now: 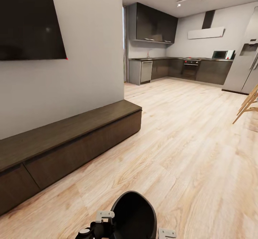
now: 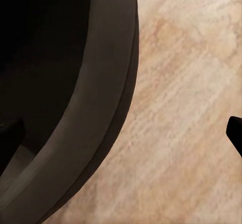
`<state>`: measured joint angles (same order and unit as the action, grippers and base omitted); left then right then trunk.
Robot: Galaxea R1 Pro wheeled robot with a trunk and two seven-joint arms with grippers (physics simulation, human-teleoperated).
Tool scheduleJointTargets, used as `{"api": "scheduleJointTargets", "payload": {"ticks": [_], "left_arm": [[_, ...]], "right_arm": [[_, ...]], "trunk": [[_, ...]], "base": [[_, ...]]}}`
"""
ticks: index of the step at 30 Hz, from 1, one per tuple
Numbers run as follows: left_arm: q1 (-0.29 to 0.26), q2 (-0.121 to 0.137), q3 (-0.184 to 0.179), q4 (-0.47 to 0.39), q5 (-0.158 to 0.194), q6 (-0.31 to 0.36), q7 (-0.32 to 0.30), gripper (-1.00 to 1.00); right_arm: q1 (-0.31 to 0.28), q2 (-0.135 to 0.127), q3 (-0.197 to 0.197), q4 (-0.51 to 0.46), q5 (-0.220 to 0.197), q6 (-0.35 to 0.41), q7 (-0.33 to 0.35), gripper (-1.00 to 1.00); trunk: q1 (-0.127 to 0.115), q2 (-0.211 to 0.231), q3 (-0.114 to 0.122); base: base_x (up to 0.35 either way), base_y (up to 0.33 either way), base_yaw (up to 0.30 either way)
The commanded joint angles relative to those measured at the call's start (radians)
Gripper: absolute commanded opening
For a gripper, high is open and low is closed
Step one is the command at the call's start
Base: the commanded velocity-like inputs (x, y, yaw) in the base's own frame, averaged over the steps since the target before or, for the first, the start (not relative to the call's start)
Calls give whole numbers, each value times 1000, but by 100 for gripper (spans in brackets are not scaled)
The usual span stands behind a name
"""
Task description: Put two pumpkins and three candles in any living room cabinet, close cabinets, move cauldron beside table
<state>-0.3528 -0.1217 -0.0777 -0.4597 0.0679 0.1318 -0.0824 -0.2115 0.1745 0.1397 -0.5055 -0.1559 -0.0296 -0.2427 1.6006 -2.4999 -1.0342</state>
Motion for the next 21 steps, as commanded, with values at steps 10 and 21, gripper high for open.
{"api": "scheduleJointTargets", "payload": {"ticks": [10, 21], "left_arm": [[0, 1, -2, -2, 7, 6, 0, 100], [0, 1, -2, -2, 7, 6, 0, 100]], "right_arm": [[0, 0, 3, 1, -13, -3, -7, 100], [0, 0, 3, 5, -15, -3, -7, 100]], "trunk": [[0, 0, -1], [0, 0, -1]], "base": [[0, 0, 0], [0, 0, 0]]}}
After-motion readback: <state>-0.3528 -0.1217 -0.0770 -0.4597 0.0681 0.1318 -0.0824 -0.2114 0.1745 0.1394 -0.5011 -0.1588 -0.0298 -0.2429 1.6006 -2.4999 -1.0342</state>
